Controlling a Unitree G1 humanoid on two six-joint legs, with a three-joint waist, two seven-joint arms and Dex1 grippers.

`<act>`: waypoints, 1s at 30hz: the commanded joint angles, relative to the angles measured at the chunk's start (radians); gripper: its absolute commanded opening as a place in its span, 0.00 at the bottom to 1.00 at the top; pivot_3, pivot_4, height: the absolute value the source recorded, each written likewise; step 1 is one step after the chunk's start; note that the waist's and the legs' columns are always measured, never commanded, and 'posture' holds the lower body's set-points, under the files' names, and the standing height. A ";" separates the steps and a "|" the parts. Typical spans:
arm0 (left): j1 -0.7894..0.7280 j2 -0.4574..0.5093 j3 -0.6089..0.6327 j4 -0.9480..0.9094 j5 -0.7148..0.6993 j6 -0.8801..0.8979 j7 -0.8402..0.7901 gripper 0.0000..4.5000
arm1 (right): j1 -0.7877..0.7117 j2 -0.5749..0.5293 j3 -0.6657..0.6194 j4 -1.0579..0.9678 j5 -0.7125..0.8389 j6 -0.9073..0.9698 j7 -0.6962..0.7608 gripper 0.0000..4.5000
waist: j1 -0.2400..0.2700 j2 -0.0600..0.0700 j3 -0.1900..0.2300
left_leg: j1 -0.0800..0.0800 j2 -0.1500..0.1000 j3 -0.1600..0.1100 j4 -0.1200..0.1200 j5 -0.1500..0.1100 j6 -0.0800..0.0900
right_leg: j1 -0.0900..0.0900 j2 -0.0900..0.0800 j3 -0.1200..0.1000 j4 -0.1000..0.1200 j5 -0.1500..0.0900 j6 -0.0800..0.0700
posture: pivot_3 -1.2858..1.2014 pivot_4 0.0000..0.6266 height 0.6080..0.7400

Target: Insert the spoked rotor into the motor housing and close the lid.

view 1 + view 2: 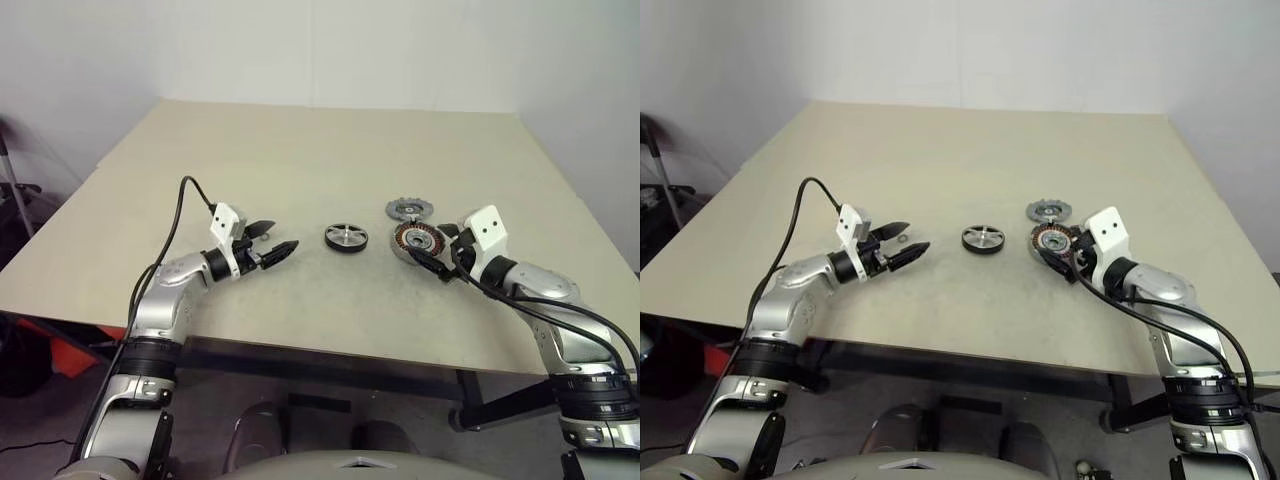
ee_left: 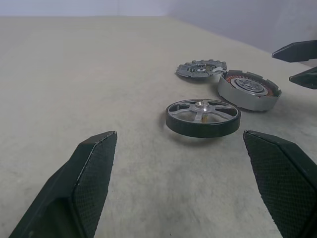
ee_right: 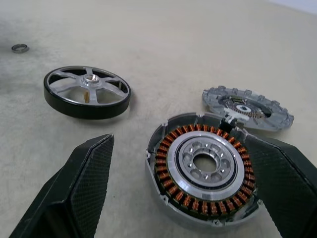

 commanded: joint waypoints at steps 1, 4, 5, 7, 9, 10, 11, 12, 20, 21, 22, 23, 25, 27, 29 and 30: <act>-0.008 0.005 0.005 -0.044 -0.015 -0.001 0.001 0.96 | -0.026 0.004 -0.010 -0.018 0.006 -0.008 -0.003 0.97 | 0.000 0.000 0.000 | 0.000 0.000 0.000 0.000 0.000 0.000 | 0.000 0.000 0.000 0.000 0.000 0.000 | 0.52 0.00 1.00; -0.011 0.010 0.006 -0.037 -0.014 -0.003 -0.006 0.96 | -0.027 0.012 -0.009 -0.005 -0.004 -0.014 -0.015 0.97 | 0.000 0.000 0.000 | 0.000 0.000 0.000 0.000 0.000 0.000 | 0.000 0.000 0.000 0.000 0.000 0.000 | 0.52 0.00 1.00; -0.012 0.011 0.006 -0.036 -0.015 -0.002 -0.007 0.96 | -0.027 0.013 -0.010 -0.003 -0.006 -0.015 -0.018 0.97 | 0.000 0.000 0.000 | 0.000 0.000 0.000 0.000 0.000 0.000 | 0.000 0.000 0.000 0.000 0.000 0.000 | 0.52 0.00 1.00; -0.015 0.007 0.003 -0.029 -0.013 -0.004 -0.009 0.96 | -0.024 0.014 -0.009 -0.001 -0.009 -0.020 -0.020 0.97 | 0.000 0.000 0.000 | 0.000 0.000 0.000 0.000 0.000 0.000 | 0.000 0.000 0.000 0.000 0.000 0.000 | 0.52 0.00 1.00; -0.015 0.001 -0.002 -0.023 -0.011 -0.006 -0.009 0.96 | -0.019 0.015 -0.008 -0.004 -0.011 -0.019 -0.023 0.97 | 0.000 0.000 0.000 | 0.000 0.000 0.000 0.000 0.000 0.000 | 0.000 0.000 0.000 0.000 0.000 0.000 | 0.52 0.00 1.00; -0.014 -0.003 -0.004 -0.025 -0.011 -0.005 -0.009 0.96 | -0.018 0.019 -0.010 -0.013 -0.002 -0.009 -0.023 0.97 | 0.000 0.000 0.000 | 0.000 0.000 0.000 0.000 0.000 0.000 | 0.000 0.000 0.000 0.000 0.000 0.000 | 0.52 0.00 1.00; -0.014 -0.006 -0.006 -0.024 -0.011 -0.005 -0.008 0.96 | -0.017 0.020 -0.009 -0.020 0.002 -0.004 -0.021 0.97 | 0.000 0.000 0.000 | 0.000 0.000 0.000 0.000 0.000 0.000 | 0.000 0.000 0.000 0.000 0.000 0.000 | 0.52 0.00 1.00; -0.014 -0.008 -0.007 -0.023 -0.010 -0.005 -0.008 0.96 | -0.017 0.021 -0.008 -0.025 0.004 -0.001 -0.019 0.97 | 0.000 0.000 0.000 | 0.000 0.000 0.000 0.000 0.000 0.000 | 0.000 0.000 0.000 0.000 0.000 0.000 | 0.52 0.00 1.00; -0.010 -0.005 -0.008 -0.012 -0.011 -0.014 -0.014 0.96 | -0.014 0.028 -0.014 -0.034 0.011 0.014 -0.024 0.97 | 0.000 0.000 0.000 | 0.000 0.000 0.000 0.000 0.000 0.000 | 0.000 0.000 0.000 0.000 0.000 0.000 | 0.52 0.00 1.00; -0.010 -0.004 -0.008 -0.010 -0.011 -0.016 -0.014 0.96 | -0.014 0.028 -0.012 -0.035 0.010 0.015 -0.024 0.97 | 0.000 0.000 0.000 | 0.000 0.000 0.000 0.000 0.000 0.000 | 0.000 0.000 0.000 0.000 0.000 0.000 | 0.52 0.00 1.00; -0.011 -0.004 -0.007 -0.008 -0.011 -0.017 -0.015 0.96 | -0.014 0.029 -0.010 -0.036 0.009 0.018 -0.024 0.97 | 0.000 0.000 0.000 | 0.000 0.000 0.000 0.000 0.000 0.000 | 0.000 0.000 0.000 0.000 0.000 0.000 | 0.52 0.00 1.00; -0.011 -0.004 -0.007 -0.007 -0.011 -0.018 -0.015 0.96 | -0.014 0.030 -0.009 -0.038 0.009 0.019 -0.025 0.97 | 0.000 0.000 0.000 | 0.000 0.000 0.000 0.000 0.000 0.000 | 0.000 0.000 0.000 0.000 0.000 0.000 | 0.52 0.00 1.00; -0.010 -0.006 -0.008 -0.003 -0.010 -0.021 -0.015 0.96 | -0.016 0.031 -0.009 -0.037 0.009 0.021 -0.026 0.97 | 0.000 0.000 0.000 | 0.000 0.000 0.000 0.000 0.000 0.000 | 0.000 0.000 0.000 0.000 0.000 0.000 | 0.52 0.00 1.00; -0.009 -0.007 -0.009 0.001 -0.009 -0.025 -0.015 0.96 | -0.021 0.039 -0.011 -0.039 0.011 0.029 -0.037 0.97 | 0.000 0.000 0.000 | 0.000 0.000 0.000 0.000 0.000 0.000 | 0.000 0.000 0.000 0.000 0.000 0.000 | 0.52 0.00 1.00; -0.011 -0.007 -0.007 0.004 -0.010 -0.024 -0.013 0.96 | -0.025 0.043 -0.007 -0.048 0.016 0.035 -0.035 0.97 | -0.001 0.000 0.000 | 0.000 0.000 0.000 0.000 0.000 0.000 | 0.000 0.000 0.000 0.000 0.000 0.000 | 0.52 0.00 1.00; -0.012 -0.008 -0.004 0.006 -0.011 -0.022 -0.009 0.96 | -0.024 0.043 -0.001 -0.049 0.012 0.033 -0.032 0.97 | -0.001 0.000 0.000 | 0.000 0.000 0.000 0.000 0.000 0.000 | 0.000 0.000 0.000 0.000 0.000 0.000 | 0.52 0.00 1.00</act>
